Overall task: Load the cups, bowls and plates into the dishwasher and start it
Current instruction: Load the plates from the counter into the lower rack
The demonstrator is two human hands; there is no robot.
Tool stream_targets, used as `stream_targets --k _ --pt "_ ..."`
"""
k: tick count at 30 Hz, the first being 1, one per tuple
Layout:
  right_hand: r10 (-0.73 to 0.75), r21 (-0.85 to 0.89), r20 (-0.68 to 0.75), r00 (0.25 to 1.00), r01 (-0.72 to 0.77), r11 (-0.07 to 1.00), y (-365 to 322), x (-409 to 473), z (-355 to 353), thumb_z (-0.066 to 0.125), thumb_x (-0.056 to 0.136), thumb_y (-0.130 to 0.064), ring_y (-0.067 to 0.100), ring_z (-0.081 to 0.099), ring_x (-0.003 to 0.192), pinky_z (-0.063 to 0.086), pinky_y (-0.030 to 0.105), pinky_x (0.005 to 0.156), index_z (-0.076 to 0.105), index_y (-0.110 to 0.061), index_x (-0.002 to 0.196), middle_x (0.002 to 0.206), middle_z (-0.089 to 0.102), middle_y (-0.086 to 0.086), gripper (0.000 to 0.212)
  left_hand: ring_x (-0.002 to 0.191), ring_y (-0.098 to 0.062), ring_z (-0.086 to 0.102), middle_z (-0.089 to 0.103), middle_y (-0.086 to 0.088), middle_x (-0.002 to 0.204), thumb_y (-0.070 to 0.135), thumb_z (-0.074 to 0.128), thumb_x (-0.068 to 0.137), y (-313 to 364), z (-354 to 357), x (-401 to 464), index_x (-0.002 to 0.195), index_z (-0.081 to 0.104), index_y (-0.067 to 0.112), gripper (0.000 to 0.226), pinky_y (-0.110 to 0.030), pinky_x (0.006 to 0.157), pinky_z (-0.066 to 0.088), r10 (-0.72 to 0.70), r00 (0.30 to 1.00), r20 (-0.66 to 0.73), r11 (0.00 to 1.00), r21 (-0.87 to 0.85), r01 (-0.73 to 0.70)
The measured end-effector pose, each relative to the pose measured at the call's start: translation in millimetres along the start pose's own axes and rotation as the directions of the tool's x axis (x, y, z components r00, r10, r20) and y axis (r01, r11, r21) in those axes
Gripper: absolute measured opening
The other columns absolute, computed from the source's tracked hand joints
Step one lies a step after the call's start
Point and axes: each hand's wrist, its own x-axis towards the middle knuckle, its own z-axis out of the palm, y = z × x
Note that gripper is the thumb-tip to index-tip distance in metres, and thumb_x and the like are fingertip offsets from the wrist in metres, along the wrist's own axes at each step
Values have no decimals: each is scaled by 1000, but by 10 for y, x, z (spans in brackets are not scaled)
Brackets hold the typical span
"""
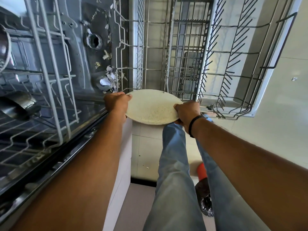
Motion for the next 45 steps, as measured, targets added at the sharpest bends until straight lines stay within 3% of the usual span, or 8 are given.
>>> stream_targets --k 4,12,15,19,25,33,42,45 --pt "-22 18 -44 999 23 1000 51 -22 -41 66 88 -13 27 59 66 52 31 52 59 -7 83 78 59 12 10 65 -16 64 71 -8 93 3 75 84 46 -30 -11 102 70 6 20 -23 46 48 -33 999 27 999 2 33" --pt "-70 28 -65 995 72 997 18 -51 51 65 85 -7 25 57 61 55 32 56 53 -8 72 69 55 9 18 77 -23 71 72 -9 94 -1 76 80 -26 -133 49 96 68 5 19 -31 59 59 -67 998 -1 996 -56 67" --pt "-71 33 -54 996 73 997 -85 -21 95 64 88 -4 23 57 52 57 33 48 59 -2 89 72 57 11 5 78 -25 71 71 -12 96 -1 75 80 -38 -88 96 84 60 5 17 -39 67 63 -95 995 5 993 -68 96" --pt "-24 10 -17 1000 24 1000 -144 26 159 63 91 -6 19 57 36 60 43 51 56 3 115 77 63 12 27 83 -27 71 70 -12 95 2 76 80 -47 -53 186 79 56 8 21 -44 74 63 -92 996 -9 993 -68 91" --pt "-42 -34 13 999 42 999 -95 -5 203 62 94 -9 24 63 46 61 39 53 58 5 115 80 65 13 26 79 -26 73 71 -10 92 11 80 79 -106 -82 224 74 56 10 25 -43 72 64 -58 992 -115 998 -21 56" --pt "55 101 47 997 -60 993 -48 -152 160 56 93 -14 27 61 49 53 31 46 56 -7 95 92 67 17 7 73 -16 65 66 -2 91 21 75 84 -44 -15 152 102 64 12 24 -23 51 52 -111 987 -116 991 -90 101" --pt "77 111 96 992 -87 990 -109 -144 266 52 100 -5 29 63 66 48 29 32 41 -11 115 90 57 13 19 115 -26 62 65 -6 121 28 67 93 -402 110 480 128 58 4 44 -44 98 52 -282 957 68 944 -160 289" --pt "71 94 63 995 -77 993 -138 -102 305 51 100 -5 27 62 69 52 34 37 41 -12 108 88 55 10 15 103 -27 69 70 -3 108 37 82 72 -423 112 583 119 61 9 59 -42 80 59 -270 962 31 947 -172 271"
